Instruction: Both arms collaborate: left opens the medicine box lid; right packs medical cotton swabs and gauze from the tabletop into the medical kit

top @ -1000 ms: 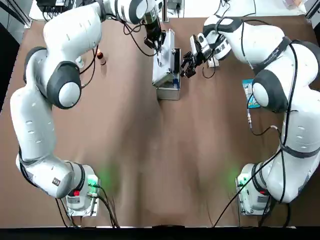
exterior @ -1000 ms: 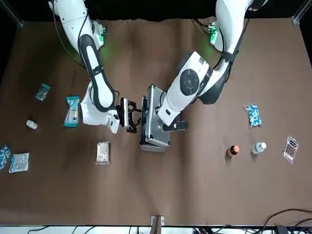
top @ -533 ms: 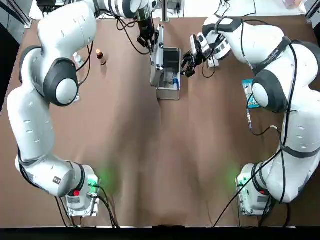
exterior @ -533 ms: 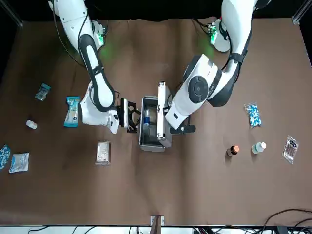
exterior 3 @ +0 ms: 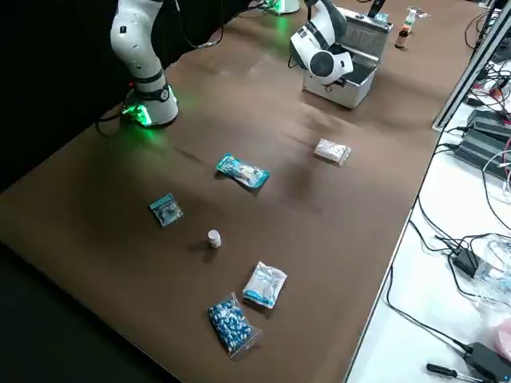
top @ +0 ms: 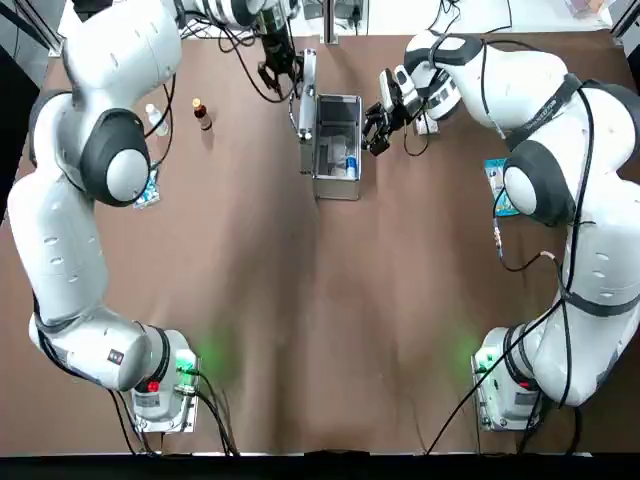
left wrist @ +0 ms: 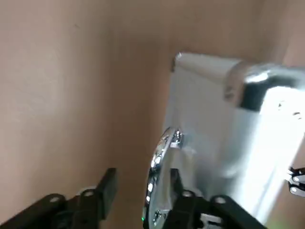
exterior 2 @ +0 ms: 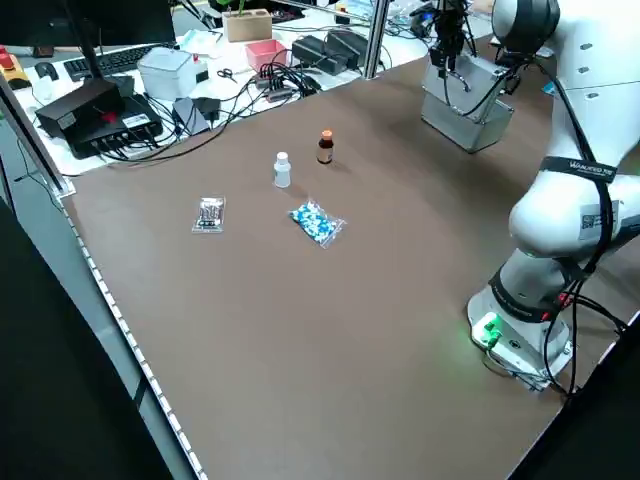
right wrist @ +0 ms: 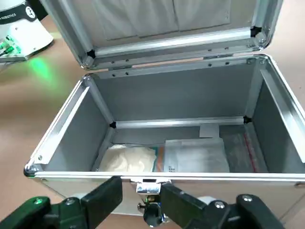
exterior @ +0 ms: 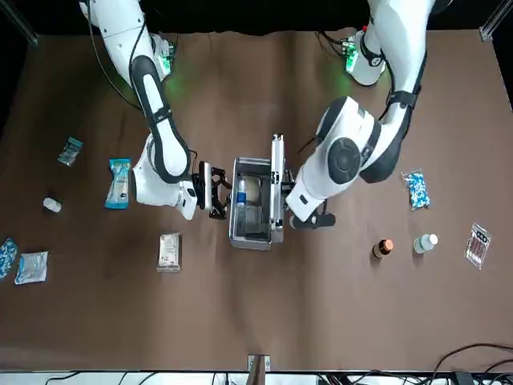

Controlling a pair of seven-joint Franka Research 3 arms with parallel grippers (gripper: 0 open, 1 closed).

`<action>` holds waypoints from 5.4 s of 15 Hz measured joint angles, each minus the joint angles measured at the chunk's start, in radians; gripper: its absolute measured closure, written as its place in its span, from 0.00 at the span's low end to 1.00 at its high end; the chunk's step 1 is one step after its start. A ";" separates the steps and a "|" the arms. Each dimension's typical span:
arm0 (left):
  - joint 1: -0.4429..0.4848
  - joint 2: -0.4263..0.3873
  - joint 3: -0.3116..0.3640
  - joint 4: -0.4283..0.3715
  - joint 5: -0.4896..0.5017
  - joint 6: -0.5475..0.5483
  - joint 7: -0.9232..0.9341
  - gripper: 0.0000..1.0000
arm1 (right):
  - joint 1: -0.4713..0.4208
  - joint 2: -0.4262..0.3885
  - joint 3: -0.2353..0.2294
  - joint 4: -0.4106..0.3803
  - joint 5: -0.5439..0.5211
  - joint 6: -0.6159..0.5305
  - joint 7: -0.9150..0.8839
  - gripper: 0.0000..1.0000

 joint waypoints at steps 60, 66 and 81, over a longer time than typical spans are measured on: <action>0.409 -0.427 0.052 -0.056 0.110 -0.253 0.437 0.00 | -0.280 -0.139 -0.234 0.222 -1.123 -0.509 1.830 0.06; 0.405 -0.427 0.051 -0.056 0.110 -0.253 0.437 0.00 | -0.341 -0.119 -0.234 -0.005 -1.133 -0.303 1.724 0.26; 0.407 -0.427 0.055 -0.056 0.110 -0.244 0.448 0.00 | -0.387 0.027 -0.232 -0.034 -1.133 -0.203 1.720 0.52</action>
